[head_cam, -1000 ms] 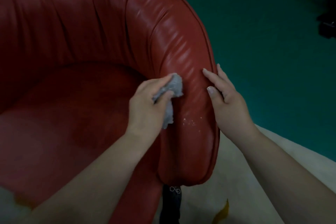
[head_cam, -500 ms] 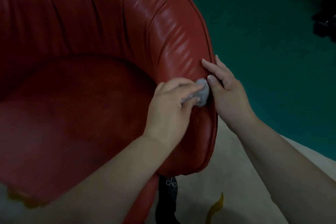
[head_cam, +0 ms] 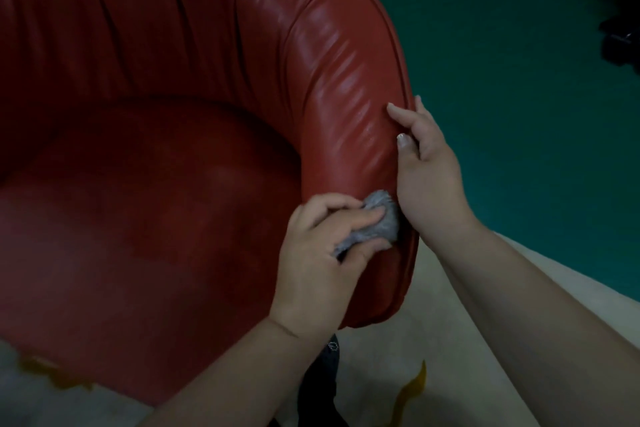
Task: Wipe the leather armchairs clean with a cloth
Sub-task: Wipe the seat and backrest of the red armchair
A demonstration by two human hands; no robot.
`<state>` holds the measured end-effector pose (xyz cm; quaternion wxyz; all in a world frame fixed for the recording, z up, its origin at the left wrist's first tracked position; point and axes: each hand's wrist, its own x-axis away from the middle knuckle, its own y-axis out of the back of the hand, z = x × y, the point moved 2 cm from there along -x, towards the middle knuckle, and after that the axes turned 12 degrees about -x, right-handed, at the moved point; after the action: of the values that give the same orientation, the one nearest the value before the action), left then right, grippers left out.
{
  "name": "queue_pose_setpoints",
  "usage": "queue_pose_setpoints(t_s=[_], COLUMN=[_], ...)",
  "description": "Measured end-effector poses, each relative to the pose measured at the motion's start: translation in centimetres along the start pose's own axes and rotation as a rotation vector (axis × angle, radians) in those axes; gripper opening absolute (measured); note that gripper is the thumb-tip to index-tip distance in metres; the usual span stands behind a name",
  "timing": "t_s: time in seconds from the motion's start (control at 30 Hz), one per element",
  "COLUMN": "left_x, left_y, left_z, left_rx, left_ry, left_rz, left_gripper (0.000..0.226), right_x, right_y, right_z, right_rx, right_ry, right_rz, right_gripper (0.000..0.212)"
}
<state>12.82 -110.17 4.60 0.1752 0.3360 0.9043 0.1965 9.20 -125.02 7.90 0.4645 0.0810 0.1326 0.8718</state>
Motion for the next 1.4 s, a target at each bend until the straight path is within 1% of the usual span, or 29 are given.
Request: queue_pose_setpoints(t_s=[0.1, 0.17, 0.23, 0.3, 0.37, 0.43, 0.47, 0.57, 0.6, 0.63, 0.7, 0.77, 0.83, 0.9, 0.97, 1.03, 1.1, 1.13, 1.17, 1.23, 1.27, 1.3, 1.33, 1.4], left_x=[0.5, 0.2, -0.6, -1.6, -2.1, -2.3, -2.4, -2.7, -2.9, -3.2, -4.1, -4.6, -4.9, -5.0, -4.7, -4.3, -4.0, -4.0, -4.2, -4.5, -4.6, -4.6, -4.5, -4.6], left_y=[0.8, 1.1, 0.8, 0.3, -0.3, -0.5, -0.3, 0.4, 0.4, 0.3, -0.3, -1.2, -1.9, -2.0, -2.1, -2.1, -1.8, -1.6, -1.3, -1.0, -1.2, -1.5, -1.9, -2.0], left_z=[1.7, 2.1, 1.7, 1.0, 0.7, 1.9, 2.9, 5.5, 5.6, 5.2, 3.3, 1.9, 2.4, 3.8, 5.5, 6.8, 7.8, 7.7, 7.3, 5.9, 5.1, 4.6, 4.6, 5.4], left_rx=[0.087, 0.155, 0.214, 0.200, 0.137, 0.075, 0.066, 0.125, 0.147, 0.171, 0.198, 0.194, 0.177, 0.190, 0.235, 0.252, 0.264, 0.267, 0.281, 0.317, 0.311, 0.291, 0.268, 0.253], left_ry=[0.135, 0.277, 0.379, 0.343, 0.260, 0.268, 0.321, 0.580, 0.614, 0.602, 0.483, 0.384, 0.386, 0.459, 0.602, 0.770, 0.861, 0.856, 0.810, 0.625, 0.544, 0.510, 0.528, 0.654], left_rz=[-0.046, -0.077, -0.154, -0.228, -0.219, -0.217, -0.227, -0.200, -0.201, -0.221, -0.281, -0.302, -0.312, -0.325, -0.305, -0.234, -0.167, -0.177, -0.216, -0.287, -0.280, -0.256, -0.238, -0.227], left_gripper=[0.031, 0.032, 0.029, 0.030, 0.032, 0.034, 0.033, 0.029, 0.029, 0.028, 0.029, 0.031, 0.031, 0.028, 0.023, 0.018, 0.013, 0.013, 0.014, 0.019, 0.022, 0.023, 0.021, 0.016], right_x=[0.2, 0.3, 0.3, 0.3, 0.2, 0.3, 0.4, 0.5, 0.5, 0.5, 0.4, 0.3, 0.3, 0.4, 0.5, 0.5, 0.6, 0.6, 0.6, 0.5, 0.5, 0.4, 0.4, 0.5], right_y=[-0.4, -0.6, -0.8, -0.9, -0.9, -0.8, -0.8, -0.8, -0.8, -0.8, -0.8, -0.8, -0.8, -0.9, -0.9, -0.9, -0.9, -0.9, -0.9, -0.8, -0.8, -0.8, -0.8, -0.8], right_z=[0.0, 0.0, 0.0, -0.1, -0.1, -0.1, -0.1, -0.1, -0.2, -0.2, -0.4, -0.4, -0.4, -0.4, -0.4, -0.3, -0.3, -0.4, -0.4, -0.4, -0.4, -0.4, -0.4, -0.5], right_rx=[0.036, 0.077, 0.138, 0.180, 0.200, 0.210, 0.211, 0.202, 0.196, 0.195, 0.216, 0.229, 0.217, 0.213, 0.207, 0.195, 0.182, 0.176, 0.174, 0.180, 0.187, 0.193, 0.194, 0.180], right_ry=[0.033, 0.047, 0.071, 0.098, 0.104, 0.109, 0.113, 0.107, 0.111, 0.121, 0.154, 0.172, 0.158, 0.154, 0.143, 0.127, 0.119, 0.117, 0.119, 0.135, 0.144, 0.152, 0.153, 0.147], right_rz=[-0.007, -0.010, -0.018, -0.026, -0.022, -0.015, -0.014, -0.011, -0.012, -0.013, -0.023, -0.030, -0.028, -0.027, -0.032, -0.032, -0.023, -0.020, -0.020, -0.031, -0.035, -0.035, -0.033, -0.029], right_gripper=[0.039, 0.039, 0.038, 0.036, 0.033, 0.032, 0.032, 0.033, 0.033, 0.033, 0.033, 0.033, 0.033, 0.033, 0.033, 0.033, 0.033, 0.033, 0.034, 0.034, 0.034, 0.034, 0.034, 0.034])
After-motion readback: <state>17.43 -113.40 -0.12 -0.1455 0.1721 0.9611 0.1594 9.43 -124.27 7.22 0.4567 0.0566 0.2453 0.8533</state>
